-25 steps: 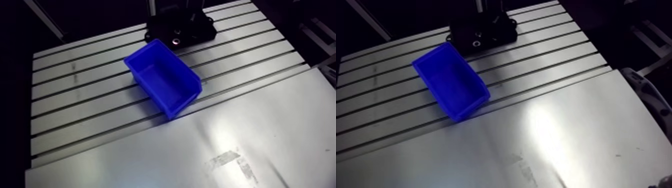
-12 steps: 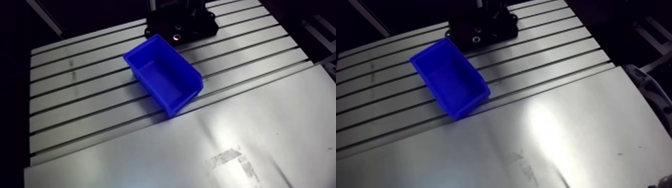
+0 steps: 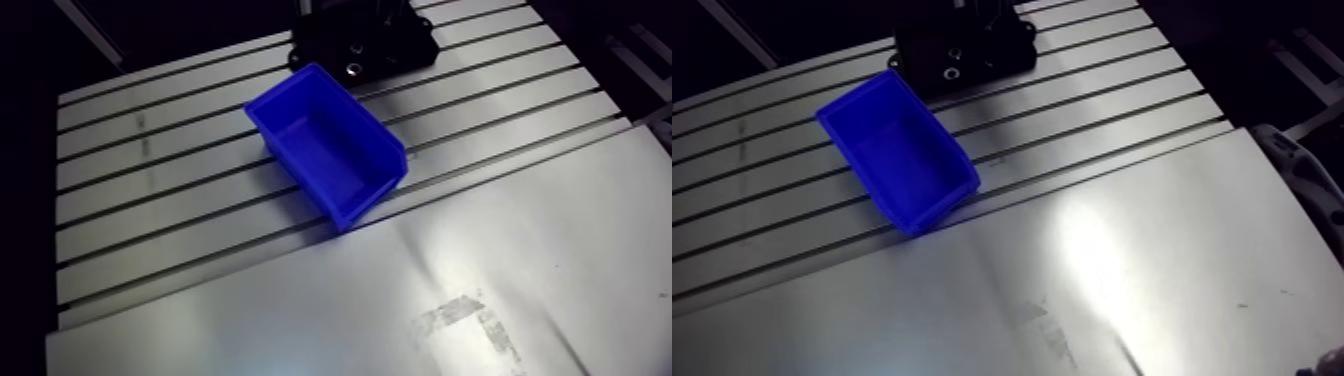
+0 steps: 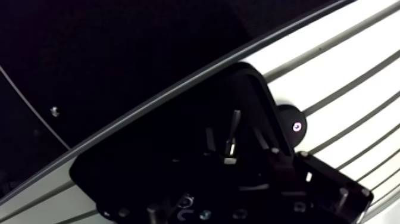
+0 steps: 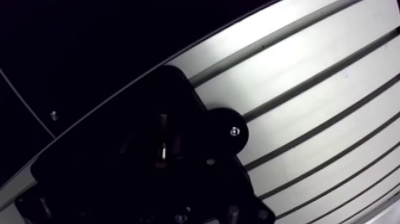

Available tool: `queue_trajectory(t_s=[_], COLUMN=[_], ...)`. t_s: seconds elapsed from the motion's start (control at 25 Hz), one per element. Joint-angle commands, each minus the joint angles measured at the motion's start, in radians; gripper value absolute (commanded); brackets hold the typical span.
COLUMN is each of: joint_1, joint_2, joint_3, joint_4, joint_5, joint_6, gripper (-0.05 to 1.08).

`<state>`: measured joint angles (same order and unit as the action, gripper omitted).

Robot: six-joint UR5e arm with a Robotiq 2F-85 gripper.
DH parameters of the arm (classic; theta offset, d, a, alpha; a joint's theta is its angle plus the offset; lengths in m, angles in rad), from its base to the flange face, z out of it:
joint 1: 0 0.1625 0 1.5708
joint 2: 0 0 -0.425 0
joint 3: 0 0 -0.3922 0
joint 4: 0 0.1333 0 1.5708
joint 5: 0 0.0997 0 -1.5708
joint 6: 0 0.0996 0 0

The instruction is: Pick up the M10 bolt from the tray and put it into the blue bin.

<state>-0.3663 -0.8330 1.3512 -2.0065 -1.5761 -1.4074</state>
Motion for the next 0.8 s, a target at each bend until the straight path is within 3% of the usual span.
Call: queue_trajectory(t_s=[0.04,0.8], joint_1=[0.001,0.0], joint_2=[0.001,0.004], joint_3=[0.004,0.012], joint_4=[-0.001,0.001], joint_5=[0.0,0.0], joint_6=[0.0,0.0], gripper=[0.61,0.65])
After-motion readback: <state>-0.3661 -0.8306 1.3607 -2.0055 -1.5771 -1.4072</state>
